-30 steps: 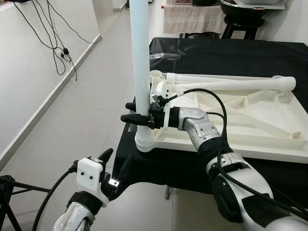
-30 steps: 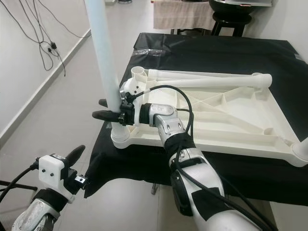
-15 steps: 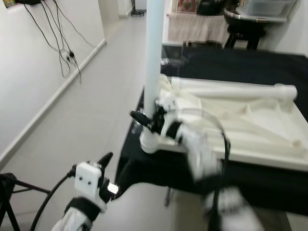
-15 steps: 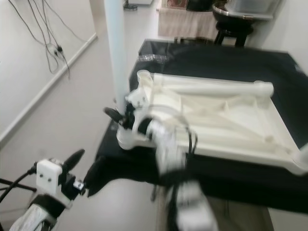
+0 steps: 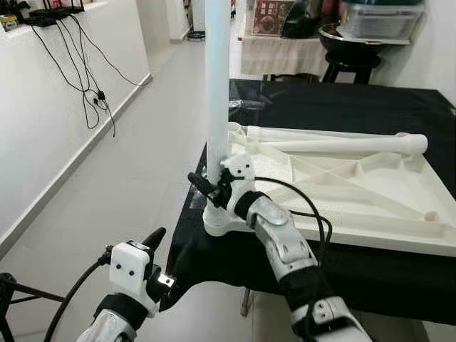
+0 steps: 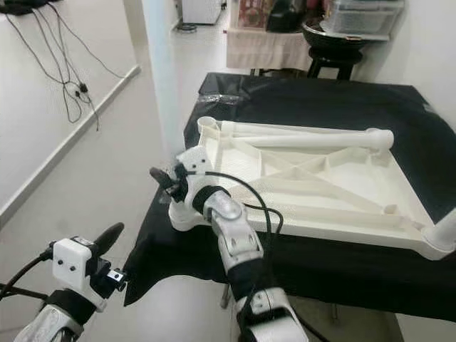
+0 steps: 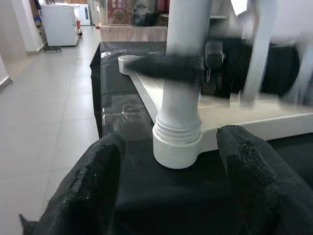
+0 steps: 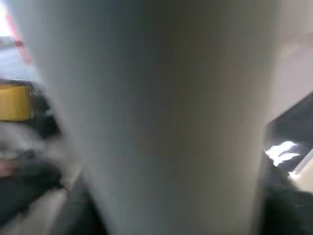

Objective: Building children table

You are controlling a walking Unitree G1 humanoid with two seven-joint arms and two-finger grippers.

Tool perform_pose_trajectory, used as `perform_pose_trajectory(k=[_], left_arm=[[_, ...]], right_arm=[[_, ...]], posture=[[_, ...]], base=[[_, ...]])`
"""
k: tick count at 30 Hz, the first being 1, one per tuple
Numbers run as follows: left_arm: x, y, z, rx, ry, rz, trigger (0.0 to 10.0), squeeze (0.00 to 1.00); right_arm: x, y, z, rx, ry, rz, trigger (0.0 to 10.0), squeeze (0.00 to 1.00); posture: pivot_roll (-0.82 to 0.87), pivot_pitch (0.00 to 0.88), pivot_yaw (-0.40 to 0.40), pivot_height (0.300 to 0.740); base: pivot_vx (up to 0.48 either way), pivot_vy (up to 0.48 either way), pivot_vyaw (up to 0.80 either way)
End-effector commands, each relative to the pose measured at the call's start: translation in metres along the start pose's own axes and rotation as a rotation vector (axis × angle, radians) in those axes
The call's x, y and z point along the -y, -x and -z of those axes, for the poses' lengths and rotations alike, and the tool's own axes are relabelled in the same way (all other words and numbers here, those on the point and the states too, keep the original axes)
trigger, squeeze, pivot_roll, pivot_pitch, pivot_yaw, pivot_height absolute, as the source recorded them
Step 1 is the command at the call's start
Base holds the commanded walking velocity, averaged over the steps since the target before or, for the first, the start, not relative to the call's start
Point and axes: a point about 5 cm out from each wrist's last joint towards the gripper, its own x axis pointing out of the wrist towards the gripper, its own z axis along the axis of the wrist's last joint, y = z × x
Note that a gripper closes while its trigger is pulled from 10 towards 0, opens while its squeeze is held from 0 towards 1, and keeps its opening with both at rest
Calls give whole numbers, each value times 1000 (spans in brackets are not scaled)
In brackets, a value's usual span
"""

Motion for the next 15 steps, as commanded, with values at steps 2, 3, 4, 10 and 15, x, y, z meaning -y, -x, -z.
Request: perform_pose_trajectory(k=[2, 3, 4, 10, 15], left_arm=[[-4, 2, 6, -29, 4, -7, 10000, 0], [-4, 1, 6, -29, 4, -6, 10000, 0], [-4, 1, 6, -28, 5, -5, 10000, 0], [-4, 0, 7, -26, 3, -7, 10000, 0], [-5, -2, 8, -26, 3, -7, 10000, 0]], right_arm=[[-5, 2, -31, 124, -36, -235, 10000, 1000], [-4, 3, -35, 123, -17, -276, 10000, 1000], [-4, 4, -36, 114, -4, -289, 10000, 1000], [0, 9, -25, 27, 31, -445, 10000, 0], [10, 4, -21, -21, 63, -478, 10000, 0]], posture=[[49, 88, -11, 740], [50, 85, -13, 740], [50, 85, -13, 740], [53, 78, -16, 740], [43, 72, -13, 740]], base=[[0, 0, 0], [0, 0, 0], [0, 0, 0], [0, 0, 0], [0, 0, 0]])
